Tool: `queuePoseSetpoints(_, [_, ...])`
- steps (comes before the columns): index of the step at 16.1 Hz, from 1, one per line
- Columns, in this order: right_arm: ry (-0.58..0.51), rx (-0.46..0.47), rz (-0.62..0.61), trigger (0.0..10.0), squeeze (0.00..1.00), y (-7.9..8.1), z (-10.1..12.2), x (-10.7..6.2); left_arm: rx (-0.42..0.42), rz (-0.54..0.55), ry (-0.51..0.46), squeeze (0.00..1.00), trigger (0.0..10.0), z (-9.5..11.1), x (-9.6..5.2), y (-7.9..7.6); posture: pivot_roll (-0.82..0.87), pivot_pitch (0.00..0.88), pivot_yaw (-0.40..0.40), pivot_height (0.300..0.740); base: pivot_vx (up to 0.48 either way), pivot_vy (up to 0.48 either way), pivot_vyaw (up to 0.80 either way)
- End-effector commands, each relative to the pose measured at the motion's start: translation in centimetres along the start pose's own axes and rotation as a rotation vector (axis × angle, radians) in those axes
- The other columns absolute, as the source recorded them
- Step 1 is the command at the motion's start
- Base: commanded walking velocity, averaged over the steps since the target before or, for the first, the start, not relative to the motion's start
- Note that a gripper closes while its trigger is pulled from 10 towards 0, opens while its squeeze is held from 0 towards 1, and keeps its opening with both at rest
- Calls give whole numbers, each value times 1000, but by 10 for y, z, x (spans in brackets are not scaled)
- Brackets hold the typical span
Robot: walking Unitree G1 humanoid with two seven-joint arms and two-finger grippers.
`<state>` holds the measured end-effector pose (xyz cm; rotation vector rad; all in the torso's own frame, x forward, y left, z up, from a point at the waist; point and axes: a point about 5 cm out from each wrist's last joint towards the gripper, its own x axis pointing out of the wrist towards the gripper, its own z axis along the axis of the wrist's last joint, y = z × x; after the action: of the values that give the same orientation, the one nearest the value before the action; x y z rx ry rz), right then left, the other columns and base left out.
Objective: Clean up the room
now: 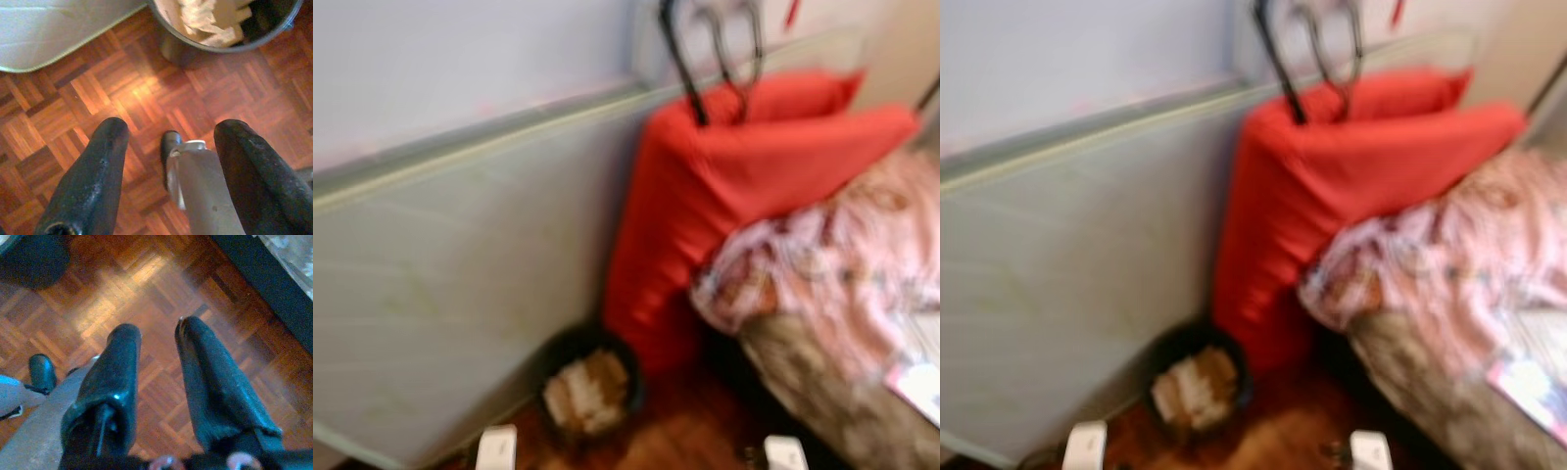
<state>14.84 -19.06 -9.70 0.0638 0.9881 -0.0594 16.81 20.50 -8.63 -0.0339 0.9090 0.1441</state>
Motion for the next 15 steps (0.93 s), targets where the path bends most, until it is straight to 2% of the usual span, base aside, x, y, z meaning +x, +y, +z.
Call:
queuePoseSetpoints(1, [-151,200,-13,10000,0,-4,87,11,41,-11,-72,0,10000,65,12,10,93,0,-109,740,0,-480,0])
queuePoseSetpoints(5, [-150,215,-13,10000,0,-4,87,11,41,-9,-72,0,10000,65,12,10,92,0,-108,740,0,-446,0])
queuePoseSetpoints(9, [-144,236,2,10000,0,-2,86,11,31,-8,-68,0,10000,65,12,11,94,0,-106,740,0,0,0])
queuePoseSetpoints(15, [-143,194,-1,10000,0,-3,87,11,34,-9,-68,0,10000,65,12,11,93,0,-105,740,0,0,0])
